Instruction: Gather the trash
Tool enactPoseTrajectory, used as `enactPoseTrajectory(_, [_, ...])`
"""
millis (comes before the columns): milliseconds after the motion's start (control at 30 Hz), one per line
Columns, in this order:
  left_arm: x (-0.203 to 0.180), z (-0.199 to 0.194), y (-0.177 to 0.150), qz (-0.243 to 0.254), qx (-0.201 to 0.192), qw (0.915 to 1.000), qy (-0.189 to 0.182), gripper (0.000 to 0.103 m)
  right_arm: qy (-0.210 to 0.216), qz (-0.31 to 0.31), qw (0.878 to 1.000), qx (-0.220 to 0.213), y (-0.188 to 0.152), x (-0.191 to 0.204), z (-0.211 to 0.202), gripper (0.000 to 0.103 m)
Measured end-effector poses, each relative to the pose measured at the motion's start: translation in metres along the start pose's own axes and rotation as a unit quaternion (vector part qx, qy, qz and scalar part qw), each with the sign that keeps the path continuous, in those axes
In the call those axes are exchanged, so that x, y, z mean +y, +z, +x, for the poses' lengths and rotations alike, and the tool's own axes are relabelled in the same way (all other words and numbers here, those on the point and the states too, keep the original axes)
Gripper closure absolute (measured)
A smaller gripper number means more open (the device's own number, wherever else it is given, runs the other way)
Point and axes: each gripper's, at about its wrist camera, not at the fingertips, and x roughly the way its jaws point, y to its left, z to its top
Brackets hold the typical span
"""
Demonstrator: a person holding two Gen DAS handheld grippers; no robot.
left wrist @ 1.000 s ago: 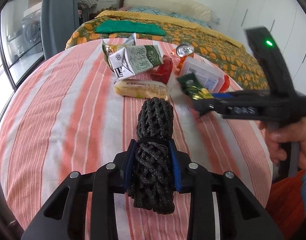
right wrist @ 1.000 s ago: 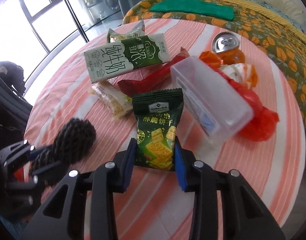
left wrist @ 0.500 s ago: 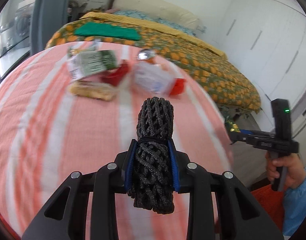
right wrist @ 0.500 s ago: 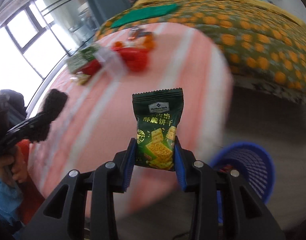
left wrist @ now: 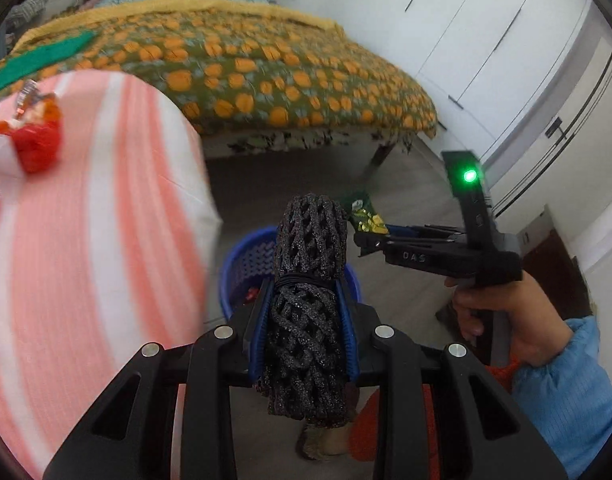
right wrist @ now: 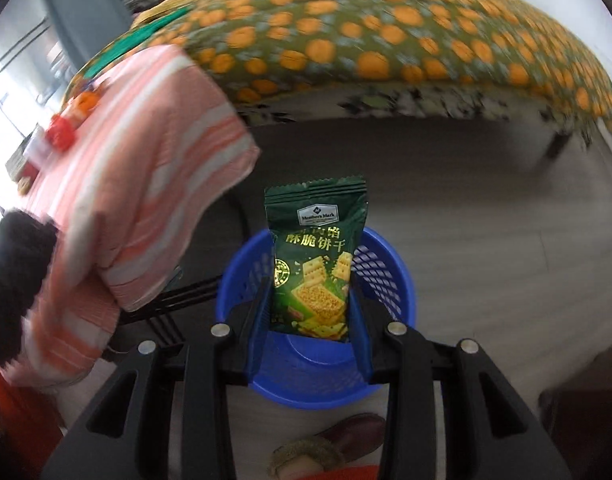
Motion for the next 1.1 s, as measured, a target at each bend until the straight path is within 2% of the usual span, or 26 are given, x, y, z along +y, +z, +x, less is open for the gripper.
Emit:
enactPoseTrajectory(167, [-0.017,0.069,0.002,-0.006,0.029,0.9995,0.008,0.073,0.009,0.035,0.999,0.0,0.002,-0.023,0.004,0.068])
enactPoseTrajectory(267, [-0.019,0.097,0.003,-0.01,0.036,0.9992,0.014,0.073,0.012,0.048,0.999,0.005,0.0,-0.033,0.006,0.068])
enactPoseTrajectory(467, [-0.018,0.136,0.012,-0.01,0.045,0.9986,0.027,0.072,0.019,0.059,0.998,0.009,0.003,-0.04,0.011,0.068])
enactPoseTrajectory(567, [-0.016,0.152,0.013,-0.003,0.045,0.9983,0.036,0.068,0.017,0.064,0.998,0.003,0.005,-0.044,0.013,0.065])
enactPoseTrajectory(600, [-0.015,0.158,0.013,-0.003,0.046,0.9982,0.038,0.06,0.012,0.064,0.998,-0.002,0.006,-0.045,0.013,0.057])
enactPoseTrajectory(633, [-0.013,0.164,0.012,-0.003,0.05,0.9981,0.035,0.046,0.012,0.065,0.998,-0.006,0.007,-0.045,0.013,0.037])
enactPoseTrajectory(667, [-0.013,0.168,0.011,-0.002,0.052,0.998,0.036,0.041,0.012,0.067,0.998,-0.009,0.009,-0.045,0.013,0.032])
enactPoseTrajectory(733, [-0.013,0.172,0.01,0.003,0.047,0.9977,0.049,0.033,0.016,0.074,0.997,-0.021,0.012,-0.046,0.008,0.032])
enactPoseTrajectory(867, [-0.015,0.158,0.01,0.0,0.029,0.9985,0.046,0.03,0.015,0.078,0.996,-0.042,0.017,-0.047,-0.004,0.032])
enactPoseTrajectory(967, [-0.023,0.131,0.011,0.0,0.006,0.9996,0.029,0.027,0.003,0.08,0.995,-0.064,0.021,-0.045,-0.015,0.029])
enactPoseTrajectory(1033, [-0.031,0.104,0.01,0.004,-0.013,0.9998,0.013,0.024,-0.012,0.078,0.993,-0.085,0.025,-0.041,-0.025,0.02])
enactPoseTrajectory(1100, [-0.037,0.075,0.009,0.013,-0.03,0.9994,0.006,0.02,-0.023,0.073,0.991,-0.105,0.029,-0.034,-0.032,0.018])
